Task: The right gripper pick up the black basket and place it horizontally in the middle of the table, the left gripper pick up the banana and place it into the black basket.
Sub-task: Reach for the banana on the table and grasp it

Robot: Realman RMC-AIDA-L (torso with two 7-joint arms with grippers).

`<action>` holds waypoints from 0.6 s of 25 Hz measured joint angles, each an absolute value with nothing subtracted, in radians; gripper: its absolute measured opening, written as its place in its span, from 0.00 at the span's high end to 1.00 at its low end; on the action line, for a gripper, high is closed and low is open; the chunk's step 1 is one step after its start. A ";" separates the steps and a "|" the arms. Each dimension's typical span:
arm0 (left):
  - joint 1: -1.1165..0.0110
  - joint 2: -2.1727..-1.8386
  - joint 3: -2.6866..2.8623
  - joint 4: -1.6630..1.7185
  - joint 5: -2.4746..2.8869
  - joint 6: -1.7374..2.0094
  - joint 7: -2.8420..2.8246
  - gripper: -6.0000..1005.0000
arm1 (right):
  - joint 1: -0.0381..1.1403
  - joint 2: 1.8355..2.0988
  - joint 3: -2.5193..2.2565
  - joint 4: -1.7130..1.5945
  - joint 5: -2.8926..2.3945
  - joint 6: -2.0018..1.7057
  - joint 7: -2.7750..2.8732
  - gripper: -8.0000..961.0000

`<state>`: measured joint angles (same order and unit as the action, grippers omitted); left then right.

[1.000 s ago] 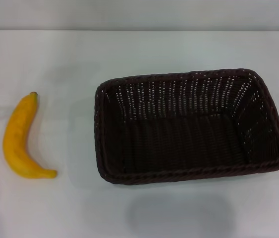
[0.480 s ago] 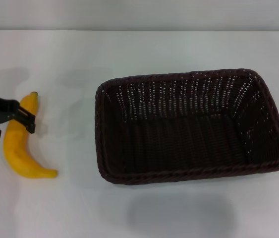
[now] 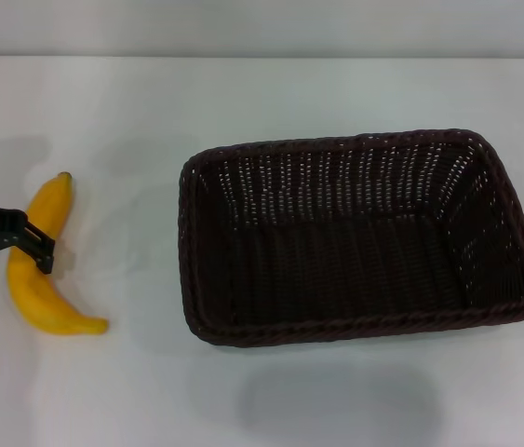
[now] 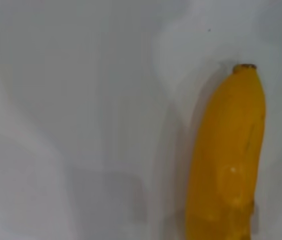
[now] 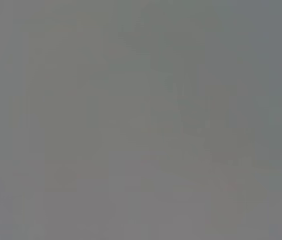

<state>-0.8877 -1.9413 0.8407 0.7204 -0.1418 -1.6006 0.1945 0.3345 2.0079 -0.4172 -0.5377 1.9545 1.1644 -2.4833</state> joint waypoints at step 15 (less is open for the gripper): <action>-0.890 -1.957 0.841 0.667 -0.142 -1.503 0.203 0.20 | 0.339 2.008 -0.426 -0.531 1.954 1.157 -2.490 0.30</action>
